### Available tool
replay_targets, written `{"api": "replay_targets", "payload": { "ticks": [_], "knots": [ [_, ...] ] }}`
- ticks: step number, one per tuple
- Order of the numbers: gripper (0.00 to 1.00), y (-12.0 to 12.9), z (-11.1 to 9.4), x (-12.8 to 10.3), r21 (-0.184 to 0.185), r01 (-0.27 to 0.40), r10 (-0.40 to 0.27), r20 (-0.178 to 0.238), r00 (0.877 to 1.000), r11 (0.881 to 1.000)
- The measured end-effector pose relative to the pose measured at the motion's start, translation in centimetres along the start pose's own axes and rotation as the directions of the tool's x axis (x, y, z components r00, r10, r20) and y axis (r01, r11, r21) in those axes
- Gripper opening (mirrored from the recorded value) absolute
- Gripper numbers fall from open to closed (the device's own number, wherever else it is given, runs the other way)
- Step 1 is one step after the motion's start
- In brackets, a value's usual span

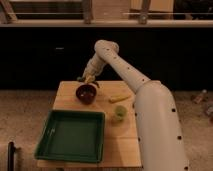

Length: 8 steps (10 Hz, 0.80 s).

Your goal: Place pepper in purple bowl

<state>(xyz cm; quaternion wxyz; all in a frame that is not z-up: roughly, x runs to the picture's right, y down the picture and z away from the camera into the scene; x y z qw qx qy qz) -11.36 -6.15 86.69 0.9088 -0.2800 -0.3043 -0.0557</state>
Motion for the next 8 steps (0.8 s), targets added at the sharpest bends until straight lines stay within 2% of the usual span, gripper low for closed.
{"api": "replay_targets", "payload": {
  "ticks": [6, 7, 8],
  "knots": [
    [0.01, 0.4, 1.4, -0.5, -0.078, 0.043, -0.04, 0.039, 0.998, 0.996],
    [0.06, 0.3, 1.5, -0.5, -0.085, 0.042, -0.039, 0.039, 0.998, 0.995],
    [0.16, 0.2, 1.6, -0.5, -0.095, 0.041, -0.037, 0.04, 0.999, 0.995]
  ]
}}
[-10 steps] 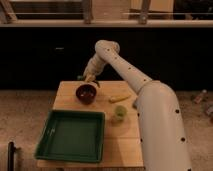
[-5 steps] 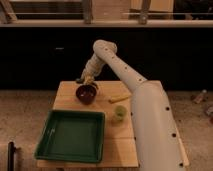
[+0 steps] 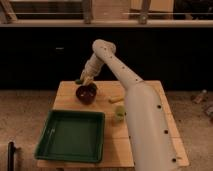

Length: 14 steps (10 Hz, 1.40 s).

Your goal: Place pepper in purple bowl

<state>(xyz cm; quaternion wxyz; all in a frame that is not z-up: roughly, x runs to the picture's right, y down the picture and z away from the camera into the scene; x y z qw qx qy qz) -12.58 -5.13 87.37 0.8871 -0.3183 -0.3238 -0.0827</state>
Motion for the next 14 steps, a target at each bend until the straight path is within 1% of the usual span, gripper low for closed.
{"api": "replay_targets", "payload": {
  "ticks": [1, 2, 3, 6, 7, 9, 14],
  "knots": [
    [0.24, 0.0, 0.0, 0.0, -0.005, -0.003, 0.003, 0.002, 1.0, 1.0],
    [0.36, 0.0, -0.2, 0.2, -0.013, -0.007, 0.007, 0.004, 1.0, 1.0],
    [0.44, 0.1, -0.3, 0.3, -0.019, -0.01, 0.01, 0.007, 1.0, 1.0],
    [0.74, 0.6, -0.5, 0.6, -0.037, -0.017, 0.017, 0.014, 1.0, 0.999],
    [0.79, 0.7, -0.6, 0.8, -0.04, -0.02, 0.02, 0.014, 1.0, 0.999],
    [0.8, 0.9, -1.0, 0.9, -0.038, -0.025, 0.026, 0.015, 1.0, 0.999],
    [0.8, 0.8, -1.9, 1.3, -0.019, -0.032, 0.032, 0.012, 0.999, 0.999]
  ]
}}
